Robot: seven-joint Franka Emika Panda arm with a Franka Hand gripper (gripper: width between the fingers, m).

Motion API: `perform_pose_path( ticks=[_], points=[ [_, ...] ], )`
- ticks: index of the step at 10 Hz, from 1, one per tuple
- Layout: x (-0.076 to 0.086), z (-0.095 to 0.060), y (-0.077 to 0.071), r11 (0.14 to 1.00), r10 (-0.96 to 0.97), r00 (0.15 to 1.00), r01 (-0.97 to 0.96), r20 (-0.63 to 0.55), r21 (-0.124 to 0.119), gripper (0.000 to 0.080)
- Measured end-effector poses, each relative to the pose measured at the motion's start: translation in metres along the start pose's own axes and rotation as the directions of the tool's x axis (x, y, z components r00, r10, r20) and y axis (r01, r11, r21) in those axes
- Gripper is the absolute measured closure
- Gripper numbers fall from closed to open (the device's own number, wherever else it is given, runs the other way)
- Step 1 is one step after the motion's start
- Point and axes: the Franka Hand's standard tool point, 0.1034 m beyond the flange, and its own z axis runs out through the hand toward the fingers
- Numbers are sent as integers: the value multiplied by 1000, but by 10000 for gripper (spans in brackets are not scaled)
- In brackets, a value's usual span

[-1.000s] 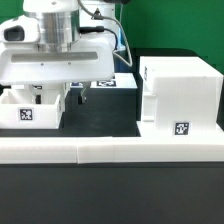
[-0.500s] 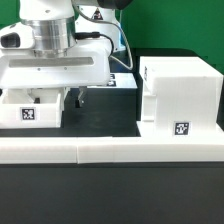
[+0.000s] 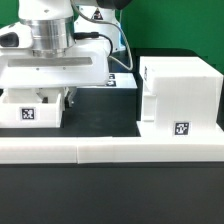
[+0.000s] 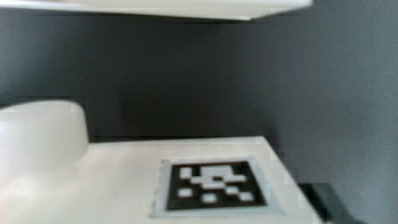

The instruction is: Assemble drawer

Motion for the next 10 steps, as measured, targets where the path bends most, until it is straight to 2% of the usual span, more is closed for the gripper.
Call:
perform_pose_path(
  ticks=[1, 2, 8, 9, 10],
  points=[
    [0, 0, 0, 1000, 0, 1000, 0, 0, 0, 678],
    [0, 0, 0, 1000, 0, 1000, 0, 0, 0, 758],
    [0, 0, 0, 1000, 0, 1000, 0, -1, 0, 758],
    [2, -3, -4, 1000, 5, 1000, -5, 7, 4, 758],
    [7, -16, -17, 1000, -5, 1000, 5, 14, 14, 758]
  ],
)
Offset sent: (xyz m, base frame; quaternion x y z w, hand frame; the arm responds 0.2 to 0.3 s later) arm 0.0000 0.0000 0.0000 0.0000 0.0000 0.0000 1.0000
